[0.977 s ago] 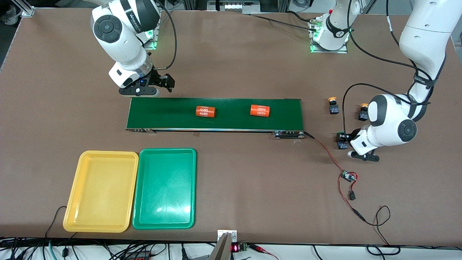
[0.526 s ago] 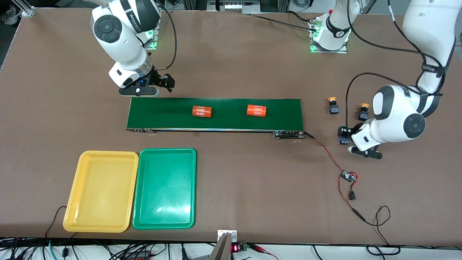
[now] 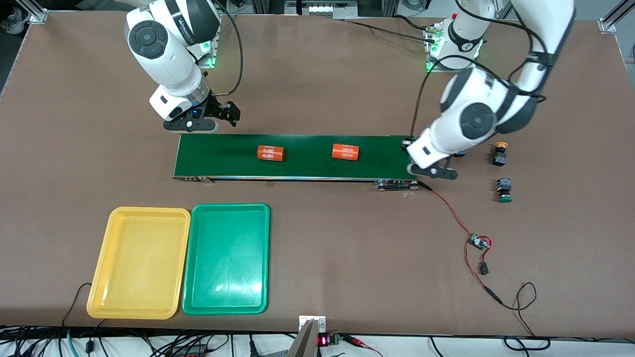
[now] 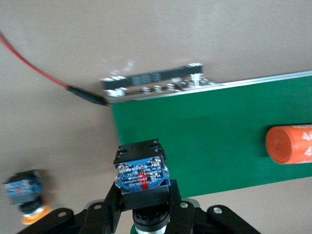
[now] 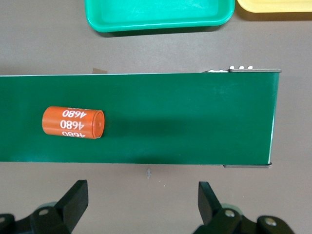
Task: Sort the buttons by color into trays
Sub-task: 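Set the green-cap button upright on the belt with the left gripper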
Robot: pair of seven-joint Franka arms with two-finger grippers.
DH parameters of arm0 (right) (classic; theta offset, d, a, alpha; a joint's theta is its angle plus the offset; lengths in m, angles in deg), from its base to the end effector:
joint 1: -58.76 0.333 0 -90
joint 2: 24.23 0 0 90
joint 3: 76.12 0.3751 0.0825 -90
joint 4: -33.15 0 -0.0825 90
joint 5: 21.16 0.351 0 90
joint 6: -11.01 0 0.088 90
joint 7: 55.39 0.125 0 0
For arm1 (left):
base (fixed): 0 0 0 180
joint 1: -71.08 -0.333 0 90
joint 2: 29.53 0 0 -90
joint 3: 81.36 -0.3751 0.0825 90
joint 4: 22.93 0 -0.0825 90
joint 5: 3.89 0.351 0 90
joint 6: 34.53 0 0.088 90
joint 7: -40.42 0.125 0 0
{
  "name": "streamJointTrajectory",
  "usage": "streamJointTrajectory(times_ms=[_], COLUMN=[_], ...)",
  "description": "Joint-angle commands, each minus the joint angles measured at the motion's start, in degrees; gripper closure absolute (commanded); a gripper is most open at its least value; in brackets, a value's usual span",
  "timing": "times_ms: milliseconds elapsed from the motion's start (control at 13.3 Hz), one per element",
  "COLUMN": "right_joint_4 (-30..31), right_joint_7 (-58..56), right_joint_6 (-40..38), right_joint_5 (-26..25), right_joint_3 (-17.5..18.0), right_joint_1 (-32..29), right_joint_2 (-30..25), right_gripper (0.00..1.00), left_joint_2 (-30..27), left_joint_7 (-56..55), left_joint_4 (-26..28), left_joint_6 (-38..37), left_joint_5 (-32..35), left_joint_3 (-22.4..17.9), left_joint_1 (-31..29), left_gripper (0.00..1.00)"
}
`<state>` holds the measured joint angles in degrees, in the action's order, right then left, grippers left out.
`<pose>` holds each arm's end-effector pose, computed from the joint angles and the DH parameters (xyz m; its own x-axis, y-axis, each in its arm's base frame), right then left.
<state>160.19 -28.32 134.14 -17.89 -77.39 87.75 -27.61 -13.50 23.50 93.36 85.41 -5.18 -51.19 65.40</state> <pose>0.4279 0.2283 0.4607 0.9993 -0.0194 -0.0311 -0.0206 -0.9990 -0.0389 0.5115 -0.2178 0.3745 0.9686 -0.1222 -0.2163 -0.1033 -0.9899 0.0970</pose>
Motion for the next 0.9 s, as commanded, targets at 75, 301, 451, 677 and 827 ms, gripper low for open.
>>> streamJointTrajectory(times_ms=[75, 301, 451, 677, 827], right_joint_4=[-0.56, -0.56, -0.56, -0.56, -0.56], right_joint_7=[0.80, 0.80, 0.80, 0.80, 0.80], right_joint_6=[-0.79, -0.79, -0.79, -1.23, -1.23], right_joint_5=[0.68, 0.68, 0.68, 0.60, 0.68], right_joint_3=[0.13, 0.13, 0.13, 0.13, 0.13], right_joint_1=[0.02, 0.02, 0.02, 0.11, 0.11], right_joint_2=[0.12, 0.13, 0.12, 0.04, 0.12], right_gripper=[0.00, 0.00, 0.00, 0.00, 0.00], left_joint_2=[2.77, 5.06, 6.38, 7.27, 3.86], left_joint_7=[-0.48, -2.49, -3.81, -4.52, -4.43], left_joint_4=[2.10, 2.19, 2.28, 2.02, 1.23], left_joint_6=[6.70, 9.44, 10.84, 12.60, 10.86], left_joint_5=[-1.17, -1.17, -1.17, -1.25, -1.34], left_joint_3=[-0.20, -0.20, -0.20, -0.20, -0.11], left_joint_1=[0.40, 1.28, 2.33, 2.69, 2.60], left_gripper=[1.00, 1.00, 0.99, 0.18, 0.00])
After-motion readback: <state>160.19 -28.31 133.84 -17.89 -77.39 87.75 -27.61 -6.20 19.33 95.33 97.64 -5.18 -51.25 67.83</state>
